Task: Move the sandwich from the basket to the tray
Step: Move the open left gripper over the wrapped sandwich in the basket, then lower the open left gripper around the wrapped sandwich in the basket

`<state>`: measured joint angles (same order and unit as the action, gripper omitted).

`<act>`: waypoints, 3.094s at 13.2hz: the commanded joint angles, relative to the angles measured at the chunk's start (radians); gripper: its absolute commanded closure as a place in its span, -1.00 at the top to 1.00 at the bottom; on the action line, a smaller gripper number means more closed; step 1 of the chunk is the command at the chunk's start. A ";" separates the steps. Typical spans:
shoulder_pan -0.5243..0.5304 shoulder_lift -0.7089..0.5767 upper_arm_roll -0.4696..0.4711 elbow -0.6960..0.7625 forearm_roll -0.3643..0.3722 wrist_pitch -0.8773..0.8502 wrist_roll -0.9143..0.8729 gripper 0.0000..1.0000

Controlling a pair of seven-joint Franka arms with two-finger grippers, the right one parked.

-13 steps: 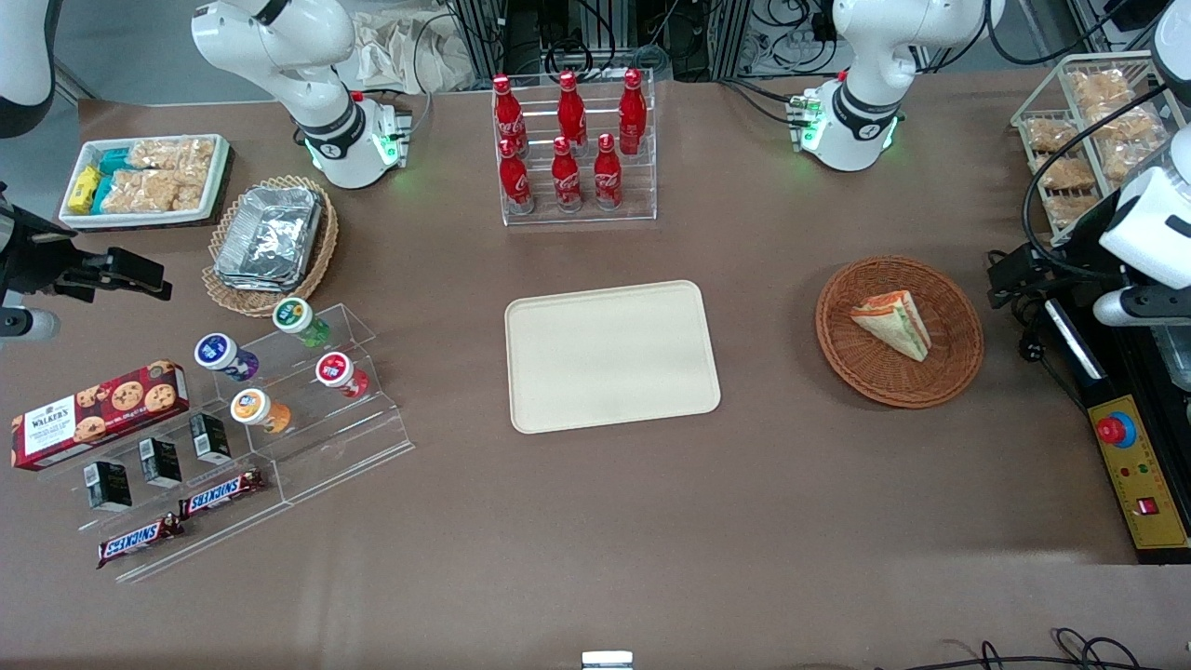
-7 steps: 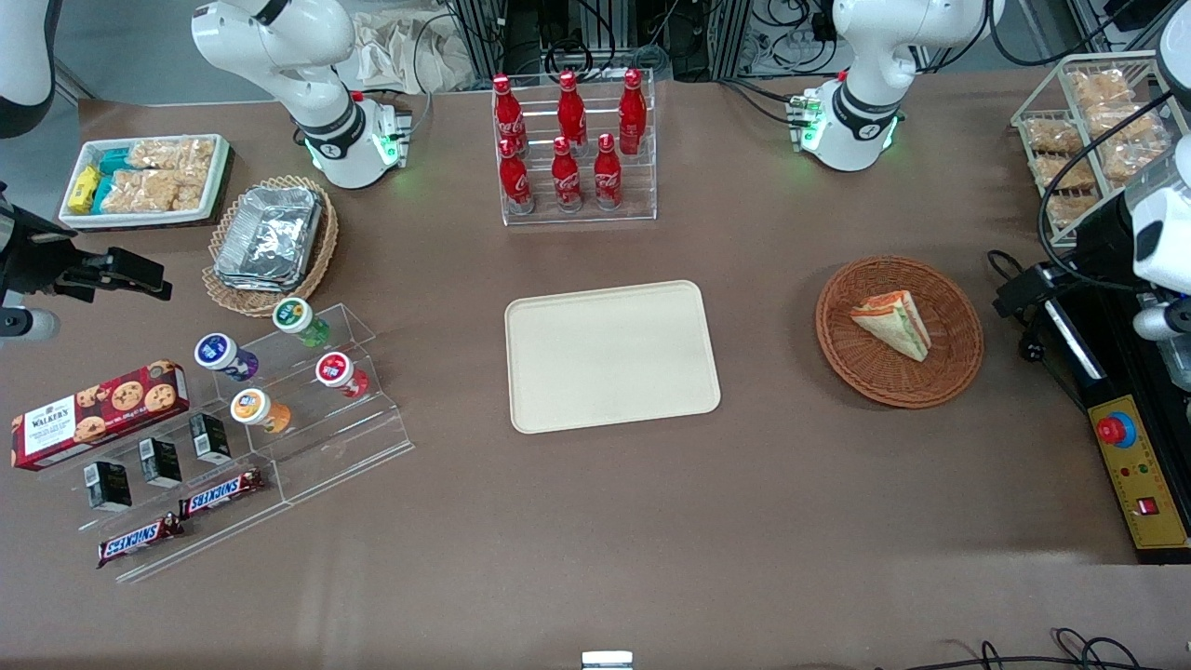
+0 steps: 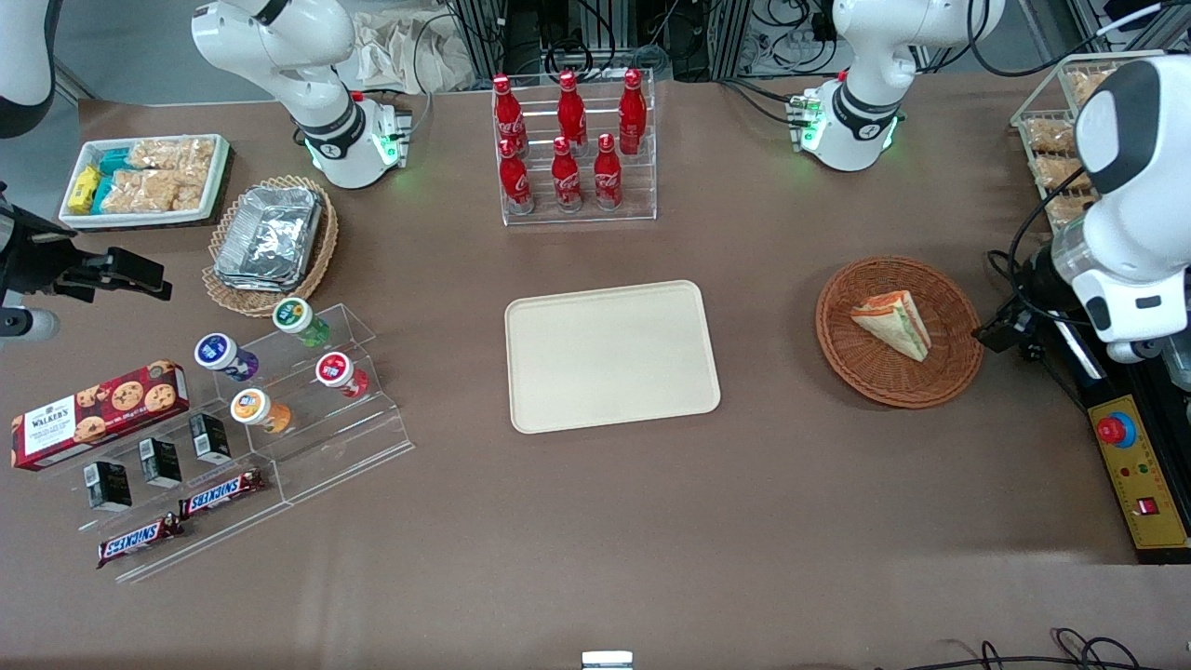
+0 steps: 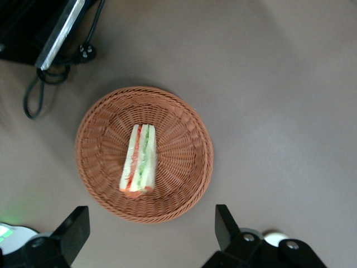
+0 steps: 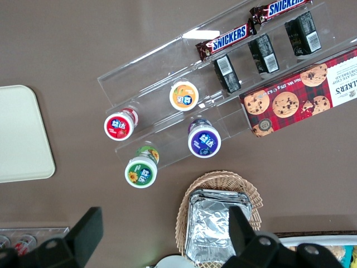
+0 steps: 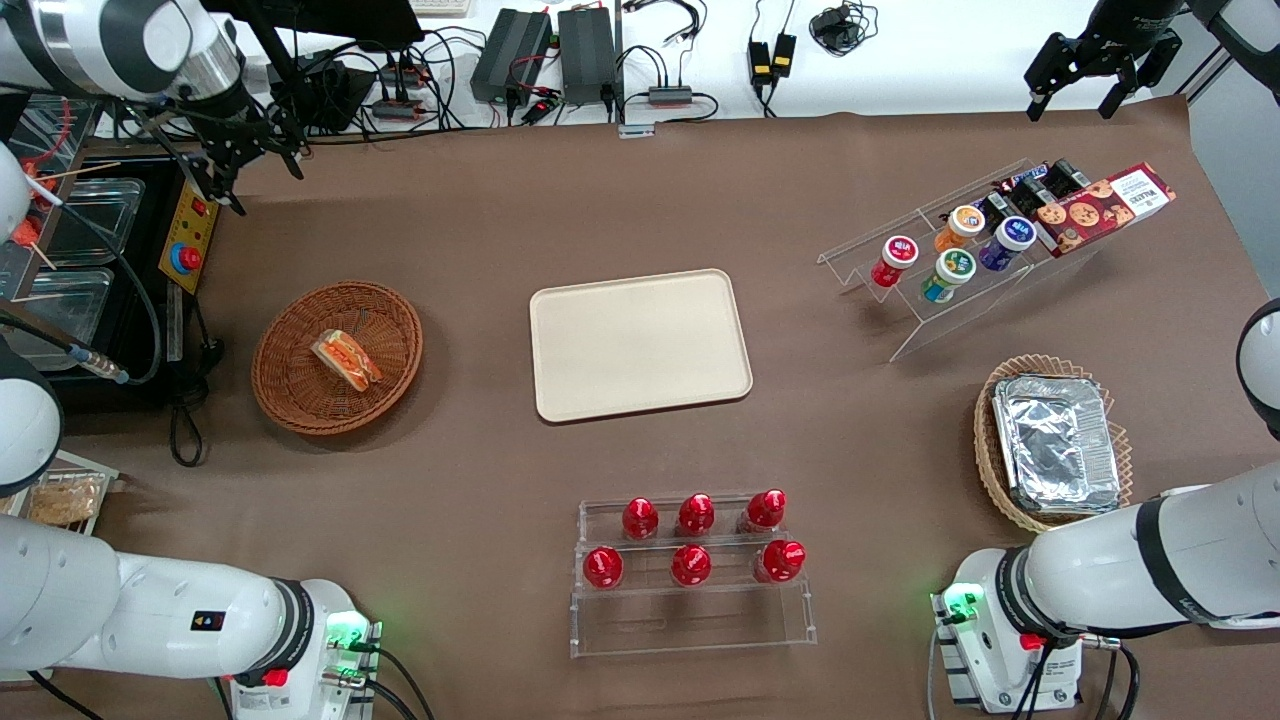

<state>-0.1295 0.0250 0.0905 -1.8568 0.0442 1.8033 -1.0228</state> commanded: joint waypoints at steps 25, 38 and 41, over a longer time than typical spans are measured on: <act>0.025 -0.068 -0.001 -0.734 -0.004 0.751 -0.217 1.00; -0.007 0.044 -0.012 -0.740 -0.004 0.929 -0.200 -1.00; -0.005 0.007 -0.026 -0.707 0.014 0.863 -0.154 -1.00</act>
<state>-0.1268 0.0627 0.0699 -2.5716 0.0387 2.6579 -1.1759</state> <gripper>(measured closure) 0.604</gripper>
